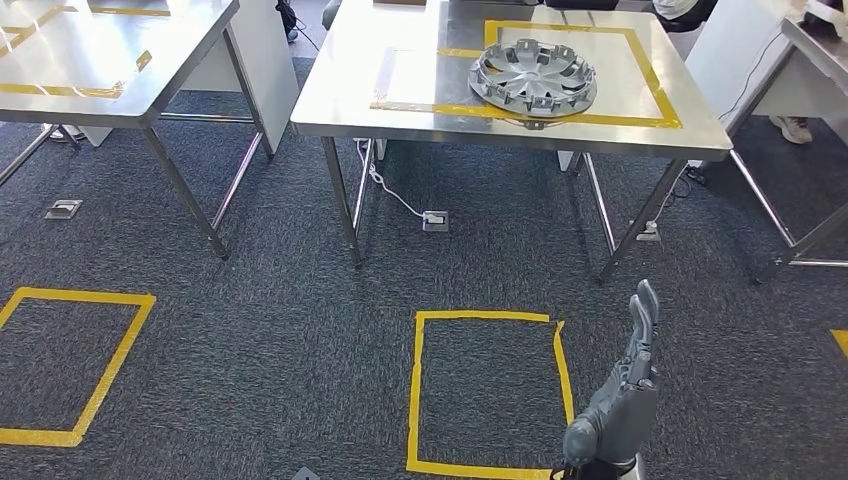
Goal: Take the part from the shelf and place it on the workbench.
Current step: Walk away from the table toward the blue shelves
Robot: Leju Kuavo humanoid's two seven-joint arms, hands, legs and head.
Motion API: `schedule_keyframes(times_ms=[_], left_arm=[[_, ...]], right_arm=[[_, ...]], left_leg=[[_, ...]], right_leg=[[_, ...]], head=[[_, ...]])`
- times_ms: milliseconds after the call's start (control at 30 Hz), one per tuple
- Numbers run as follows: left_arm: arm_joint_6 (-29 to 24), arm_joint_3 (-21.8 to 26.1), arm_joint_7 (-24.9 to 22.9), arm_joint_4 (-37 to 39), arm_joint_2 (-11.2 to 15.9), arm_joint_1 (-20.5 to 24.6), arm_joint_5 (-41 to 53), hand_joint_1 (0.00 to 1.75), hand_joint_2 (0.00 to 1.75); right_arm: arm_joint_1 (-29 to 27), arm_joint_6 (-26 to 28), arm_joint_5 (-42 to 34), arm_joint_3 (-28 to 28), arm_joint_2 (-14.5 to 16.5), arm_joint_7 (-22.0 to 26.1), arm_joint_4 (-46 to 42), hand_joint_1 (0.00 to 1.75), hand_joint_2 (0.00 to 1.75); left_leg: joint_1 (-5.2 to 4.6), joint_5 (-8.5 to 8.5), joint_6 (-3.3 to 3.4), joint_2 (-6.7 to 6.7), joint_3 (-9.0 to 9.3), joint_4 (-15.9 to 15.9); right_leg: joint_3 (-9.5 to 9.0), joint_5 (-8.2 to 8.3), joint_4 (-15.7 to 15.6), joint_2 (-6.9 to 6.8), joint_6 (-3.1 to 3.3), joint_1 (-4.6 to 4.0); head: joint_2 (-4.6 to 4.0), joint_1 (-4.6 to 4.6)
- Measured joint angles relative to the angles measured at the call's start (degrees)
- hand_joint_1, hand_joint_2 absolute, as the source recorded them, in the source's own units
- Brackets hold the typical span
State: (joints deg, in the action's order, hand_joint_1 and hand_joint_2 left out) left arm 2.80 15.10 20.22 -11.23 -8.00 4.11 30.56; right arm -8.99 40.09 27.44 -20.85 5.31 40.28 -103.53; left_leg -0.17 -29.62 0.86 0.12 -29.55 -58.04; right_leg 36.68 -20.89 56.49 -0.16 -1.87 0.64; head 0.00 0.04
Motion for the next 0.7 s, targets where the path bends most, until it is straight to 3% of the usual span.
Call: schedule_keyframes(times_ms=[200, 367, 433, 533, 567, 600, 633, 700], left_arm=[[0.06, 0.00, -0.04, 0.00, 0.09, 0.06, 0.49, 0.00, 0.00], [0.09, 0.00, -0.03, 0.00, 0.20, 0.07, 0.50, 0.00, 0.00], [0.09, 0.00, -0.01, -0.01, 0.20, 0.10, 0.50, 0.00, 0.00], [0.08, 0.00, 0.01, -0.02, 0.20, 0.03, 0.51, 0.00, 0.00], [0.08, 0.00, 0.01, -0.02, 0.21, 0.00, 0.51, 0.00, 0.00], [0.08, 0.00, 0.03, -0.02, 0.21, -0.01, 0.51, 0.00, 0.00], [0.08, 0.00, 0.06, -0.02, 0.20, 0.00, 0.51, 0.00, 0.00], [0.09, 0.00, 0.12, -0.03, 0.16, 0.06, 0.54, 0.00, 0.00]], right_arm=[[0.01, -0.01, -5.16, -0.59, -0.57, -0.01, 0.90, 0.00, 0.00], [0.03, -0.02, -5.54, -1.05, -0.87, -0.01, 1.52, 0.00, 0.00], [0.09, -0.02, -5.61, -1.13, -1.00, 0.01, 1.68, 0.00, 0.00], [0.16, -0.02, -5.67, -1.18, -1.25, 0.01, 2.03, 0.00, 0.00], [0.16, -0.02, -5.68, -1.18, -1.35, -0.01, 2.19, 0.00, 0.00], [0.15, -0.02, -5.68, -1.19, -1.46, -0.01, 2.34, 0.00, 0.00], [0.16, -0.02, -5.68, -1.19, -1.56, -0.01, 2.48, 0.00, 0.00], [0.23, -0.02, -5.65, -1.20, -1.65, -0.01, 2.63, 0.00, 0.00]], left_leg=[[-0.09, 0.09, 0.06, 0.00, -0.35, -0.14], [-0.18, 0.70, 0.64, 0.20, -0.51, -0.07], [0.15, 1.31, 1.07, 0.72, -0.74, 0.25], [0.29, 1.88, 1.23, 1.83, -1.81, 0.12], [0.29, 2.00, 1.14, 2.26, -2.18, -0.01], [0.31, 2.07, 1.04, 2.69, -2.47, -0.16], [0.34, 2.09, 0.92, 3.16, -2.68, -0.32], [0.32, 2.03, 0.47, 4.04, -2.80, -0.67]], right_leg=[[0.28, 0.28, -0.01, -0.01, -0.30, 0.10], [0.39, 0.60, 0.05, 0.16, -0.90, 0.39], [1.56, -1.74, 2.71, 0.30, -1.20, 0.46], [6.03, -8.96, 14.40, 0.31, -1.63, 0.51], [6.78, -10.21, 17.17, 0.29, -1.66, 0.53], [6.36, -10.37, 17.73, 0.22, -1.62, 0.54], [4.62, -9.55, 15.77, 0.00, -1.52, 0.55], [-0.85, -7.30, 7.87, -1.62, -1.03, 0.41]], head=[[0.00, -0.02], [0.00, -0.02], [0.00, 0.15], [0.00, 0.47], [0.00, 0.49], [0.00, 0.49], [0.00, 0.50], [0.00, 0.51]])
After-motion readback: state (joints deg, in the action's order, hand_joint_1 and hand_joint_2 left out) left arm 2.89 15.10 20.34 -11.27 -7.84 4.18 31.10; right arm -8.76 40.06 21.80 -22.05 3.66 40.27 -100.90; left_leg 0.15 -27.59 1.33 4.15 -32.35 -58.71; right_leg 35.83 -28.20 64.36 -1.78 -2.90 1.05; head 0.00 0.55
